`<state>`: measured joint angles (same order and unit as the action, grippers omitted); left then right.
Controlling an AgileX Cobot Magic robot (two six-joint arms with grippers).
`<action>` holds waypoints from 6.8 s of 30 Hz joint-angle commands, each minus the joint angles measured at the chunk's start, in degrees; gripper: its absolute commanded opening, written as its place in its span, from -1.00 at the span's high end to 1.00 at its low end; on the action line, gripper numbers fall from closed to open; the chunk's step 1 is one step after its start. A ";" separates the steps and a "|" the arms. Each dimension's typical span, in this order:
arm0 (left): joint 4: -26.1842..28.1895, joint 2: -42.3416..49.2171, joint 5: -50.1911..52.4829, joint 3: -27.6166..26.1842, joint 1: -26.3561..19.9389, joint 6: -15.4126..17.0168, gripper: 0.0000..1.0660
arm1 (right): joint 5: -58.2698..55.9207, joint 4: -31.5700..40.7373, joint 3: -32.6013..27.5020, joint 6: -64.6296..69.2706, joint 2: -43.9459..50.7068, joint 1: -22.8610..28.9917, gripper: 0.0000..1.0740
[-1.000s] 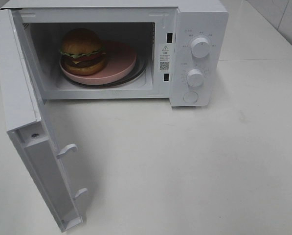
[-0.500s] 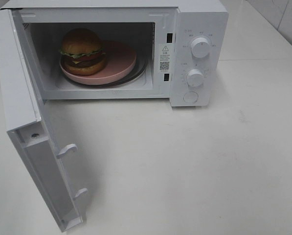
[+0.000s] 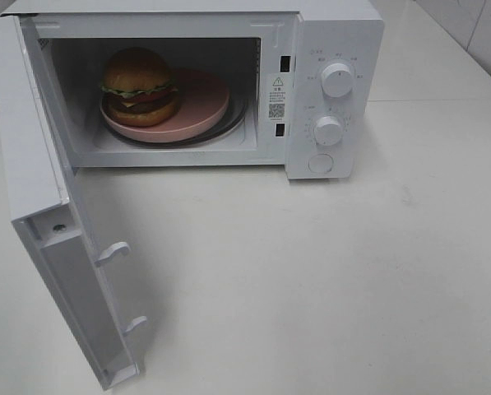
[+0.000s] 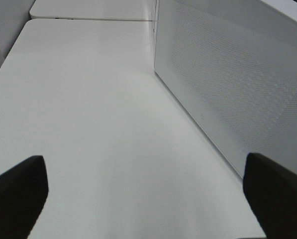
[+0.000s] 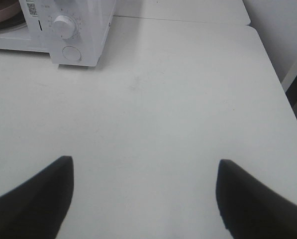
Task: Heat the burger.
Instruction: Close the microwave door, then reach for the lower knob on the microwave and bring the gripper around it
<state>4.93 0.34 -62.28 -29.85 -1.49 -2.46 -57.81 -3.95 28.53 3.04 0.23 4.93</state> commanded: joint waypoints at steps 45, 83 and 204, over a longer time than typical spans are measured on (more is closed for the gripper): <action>3.15 -14.27 15.81 -2.23 0.40 -0.29 1.00 | 0.80 0.00 0.00 -0.40 1.49 -0.17 -0.42; -4.93 -59.99 91.96 17.76 0.40 2.81 1.00 | 0.80 0.00 0.00 -0.40 1.49 -0.17 -0.42; 7.96 -101.47 61.71 -27.50 47.27 -3.90 -0.63 | 0.80 0.00 0.00 -0.40 1.49 -0.17 -0.42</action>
<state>12.72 -101.99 1.26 -57.52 45.61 -6.13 -57.81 -3.95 28.53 2.98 0.23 4.93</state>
